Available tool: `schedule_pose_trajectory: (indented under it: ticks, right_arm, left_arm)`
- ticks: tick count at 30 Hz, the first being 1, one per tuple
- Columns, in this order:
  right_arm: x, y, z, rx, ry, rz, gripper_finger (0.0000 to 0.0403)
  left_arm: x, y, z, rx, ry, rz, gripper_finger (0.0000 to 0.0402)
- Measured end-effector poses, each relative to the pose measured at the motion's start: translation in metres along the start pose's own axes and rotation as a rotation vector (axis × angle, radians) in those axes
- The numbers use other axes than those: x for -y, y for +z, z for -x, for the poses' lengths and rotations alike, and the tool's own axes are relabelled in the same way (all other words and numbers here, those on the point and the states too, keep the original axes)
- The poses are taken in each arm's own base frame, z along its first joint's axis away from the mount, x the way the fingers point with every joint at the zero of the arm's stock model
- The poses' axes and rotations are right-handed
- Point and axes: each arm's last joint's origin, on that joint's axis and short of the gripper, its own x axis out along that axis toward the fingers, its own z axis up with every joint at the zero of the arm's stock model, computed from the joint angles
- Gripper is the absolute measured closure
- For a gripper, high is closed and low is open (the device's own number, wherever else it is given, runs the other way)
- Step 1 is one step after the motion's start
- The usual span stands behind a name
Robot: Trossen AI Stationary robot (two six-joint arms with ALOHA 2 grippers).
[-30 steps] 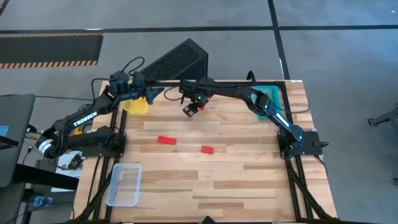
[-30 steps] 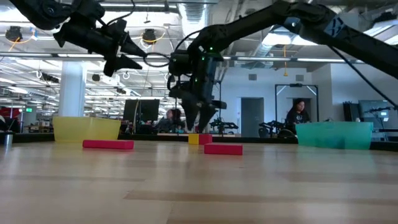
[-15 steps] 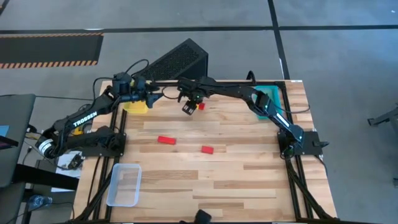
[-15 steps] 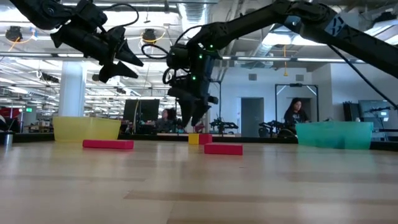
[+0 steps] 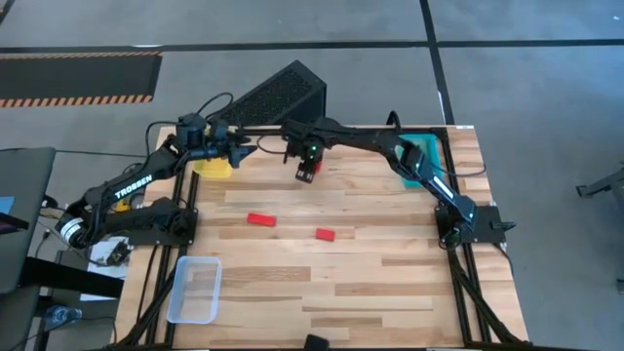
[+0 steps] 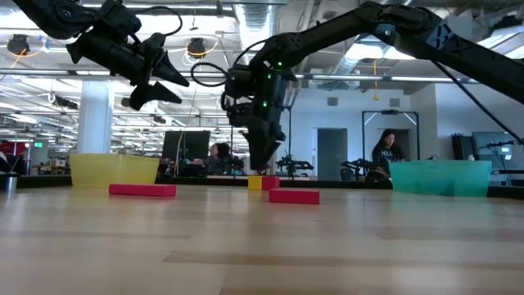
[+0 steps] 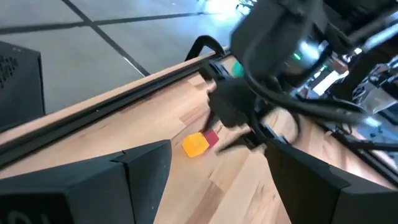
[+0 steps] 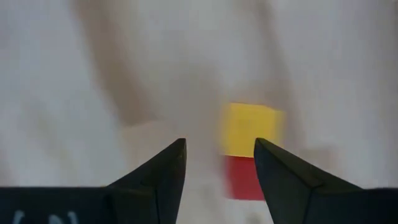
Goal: Sort & place blocks by color
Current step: Put the yellow square wooden block into the yellow bin
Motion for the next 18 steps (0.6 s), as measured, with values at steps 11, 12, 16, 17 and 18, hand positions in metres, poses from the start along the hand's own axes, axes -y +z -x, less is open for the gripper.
schedule_pose_trajectory:
  ticks: [11, 12, 16, 17, 18]
  right_arm:
    - [-0.003, 0.012, 0.013, 0.076, 0.134, -0.527, 0.0211]
    - [-0.002, 0.014, 0.013, 0.081, 0.168, -0.611, 0.0213]
    - [-0.008, 0.030, 0.016, 0.226, 0.253, -0.725, 0.0233]
    - [-0.012, 0.034, 0.017, 0.261, 0.260, -0.719, 0.0242]
    - [-0.017, 0.036, 0.017, 0.277, 0.270, -0.712, 0.0253]
  left_arm:
    - [-0.003, 0.000, 0.000, 0.022, 0.085, -0.001, 0.0152]
    - [-0.003, 0.001, 0.000, 0.028, 0.097, -0.003, 0.0152]
    - [-0.004, 0.001, 0.000, 0.043, 0.142, 0.006, 0.0152]
    - [-0.004, 0.001, 0.000, 0.045, 0.149, 0.007, 0.0152]
    - [-0.004, 0.001, 0.000, 0.046, 0.149, 0.010, 0.0152]
